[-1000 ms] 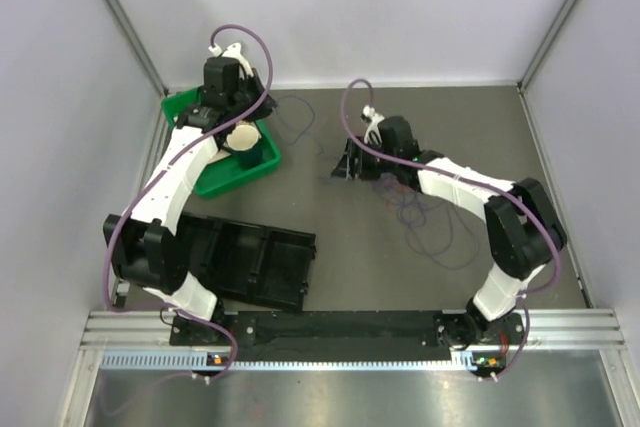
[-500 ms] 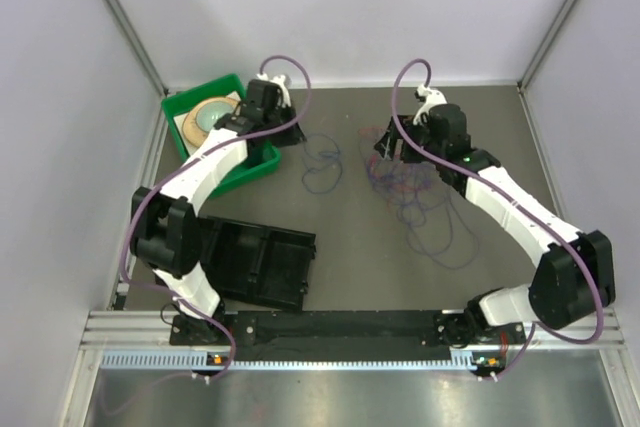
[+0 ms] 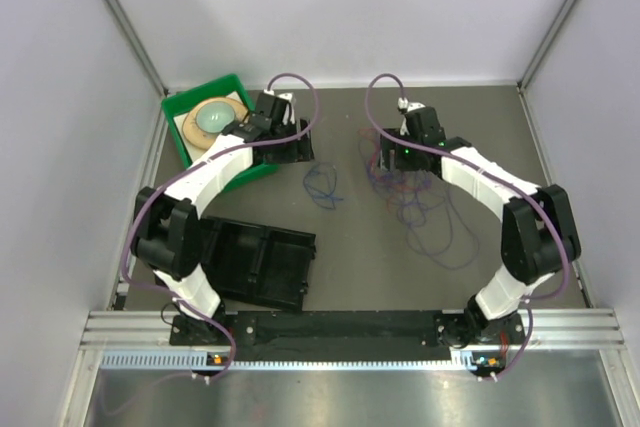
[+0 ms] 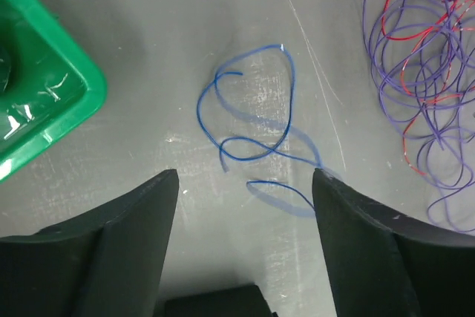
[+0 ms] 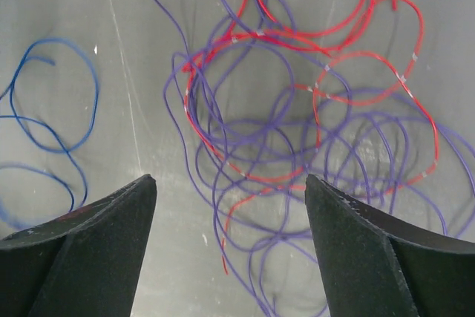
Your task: Untangle the cables
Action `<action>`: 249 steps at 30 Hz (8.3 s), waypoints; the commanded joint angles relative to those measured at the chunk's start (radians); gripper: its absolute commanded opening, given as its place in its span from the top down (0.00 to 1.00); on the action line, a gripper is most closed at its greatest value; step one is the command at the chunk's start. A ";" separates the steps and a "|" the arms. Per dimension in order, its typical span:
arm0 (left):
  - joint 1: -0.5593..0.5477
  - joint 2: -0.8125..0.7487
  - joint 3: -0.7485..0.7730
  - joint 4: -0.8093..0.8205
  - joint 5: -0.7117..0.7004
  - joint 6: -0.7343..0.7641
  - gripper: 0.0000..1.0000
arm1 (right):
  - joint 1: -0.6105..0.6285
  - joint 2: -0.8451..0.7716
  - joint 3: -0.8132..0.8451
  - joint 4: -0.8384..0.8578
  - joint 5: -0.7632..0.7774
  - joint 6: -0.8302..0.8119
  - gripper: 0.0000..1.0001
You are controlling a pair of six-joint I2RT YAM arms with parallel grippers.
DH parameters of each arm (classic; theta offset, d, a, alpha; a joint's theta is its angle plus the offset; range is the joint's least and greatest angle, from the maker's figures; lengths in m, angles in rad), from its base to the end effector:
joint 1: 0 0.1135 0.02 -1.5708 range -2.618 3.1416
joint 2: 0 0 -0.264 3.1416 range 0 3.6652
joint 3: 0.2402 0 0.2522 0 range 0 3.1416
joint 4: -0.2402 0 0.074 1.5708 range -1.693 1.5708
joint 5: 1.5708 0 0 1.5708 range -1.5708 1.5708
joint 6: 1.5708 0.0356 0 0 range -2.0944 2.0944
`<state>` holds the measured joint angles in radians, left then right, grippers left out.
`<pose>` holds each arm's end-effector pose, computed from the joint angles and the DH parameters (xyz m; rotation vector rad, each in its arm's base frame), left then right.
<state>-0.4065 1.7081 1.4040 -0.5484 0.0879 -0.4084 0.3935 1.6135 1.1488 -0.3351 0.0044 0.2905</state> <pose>0.3477 -0.1531 0.2765 0.0385 2.4752 -0.4682 0.3266 0.1354 0.2425 -0.1211 2.3914 0.3209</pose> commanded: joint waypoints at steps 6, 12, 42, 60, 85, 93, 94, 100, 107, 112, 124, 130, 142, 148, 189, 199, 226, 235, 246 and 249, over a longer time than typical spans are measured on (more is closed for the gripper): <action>-0.063 -0.019 0.102 -0.037 -0.014 0.017 0.19 | -0.008 0.206 0.167 -0.001 0.043 -0.036 0.63; -0.221 0.042 0.104 -0.119 -0.253 0.108 0.04 | -0.090 0.115 0.019 0.056 0.063 0.006 1.00; -0.336 0.047 -0.068 -0.076 -0.341 -0.050 0.01 | -0.165 -0.020 -0.100 0.090 0.000 0.018 1.00; -0.400 -0.184 -0.235 -0.199 -0.526 -0.273 0.01 | -0.163 -0.021 -0.113 0.137 -0.101 0.065 1.00; -0.226 0.189 -0.123 0.004 -0.353 -0.339 0.57 | -0.162 -0.052 -0.127 0.116 -0.113 0.067 0.97; -0.226 0.177 -0.085 -0.038 -0.422 -0.299 1.00 | -0.162 -0.191 -0.135 0.077 -0.109 0.073 0.21; -0.226 0.161 -0.077 -0.056 -0.442 -0.294 1.00 | -0.163 -0.211 -0.138 0.067 -0.106 0.078 0.21; -0.186 -0.003 -0.024 -0.091 -0.436 -0.248 1.00 | -0.148 -0.384 -0.198 0.076 -0.141 0.125 0.21; -0.078 -0.235 0.084 -0.203 -0.381 -0.132 1.00 | -0.038 -0.466 -0.259 0.105 -0.192 0.194 0.21; -0.008 -0.361 0.174 -0.318 -0.407 -0.067 1.00 | 0.160 -0.437 -0.284 0.189 -0.153 0.306 0.21; 0.011 -0.450 0.345 -0.404 -0.470 -0.040 1.00 | 0.560 0.041 -0.077 0.234 -0.050 0.553 0.32; 0.011 -0.459 0.302 -0.397 -0.450 -0.044 1.00 | 0.634 0.112 0.011 0.070 0.092 0.654 0.33; 0.011 -0.456 0.273 -0.370 -0.464 -0.040 1.00 | 0.699 0.118 0.068 -0.123 0.285 0.676 0.33; 0.014 -0.436 0.291 -0.351 -0.508 -0.035 1.00 | 0.749 0.174 0.153 -0.206 0.327 0.713 0.41; 0.017 -0.528 0.185 -0.467 -0.488 -0.050 1.00 | 0.536 0.430 0.618 -0.059 0.372 0.222 0.42; 0.018 -0.544 0.227 -0.651 -0.548 -0.055 1.00 | 0.524 0.154 0.352 -0.007 0.397 0.237 0.33; 0.017 -0.590 -0.209 -0.443 -0.499 -0.242 1.00 | 0.308 -0.248 -0.132 -0.013 0.430 0.363 0.32; 0.017 -0.455 -0.417 -0.225 -0.521 -0.316 1.00 | 0.308 -0.271 -0.187 -0.005 0.413 0.388 0.32; 0.023 -0.324 -0.528 -0.069 -0.580 -0.391 1.00 | 0.308 -0.294 -0.218 -0.008 0.394 0.404 0.32; 0.021 -0.308 -0.501 -0.088 -0.556 -0.386 0.79 | 0.308 -0.290 -0.212 -0.013 0.390 0.400 0.32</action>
<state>-0.3897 1.3888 0.8787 -0.7006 -0.4477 -0.7723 0.7040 1.3567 0.9295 -0.3653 0.3988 0.6823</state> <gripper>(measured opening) 0.090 0.683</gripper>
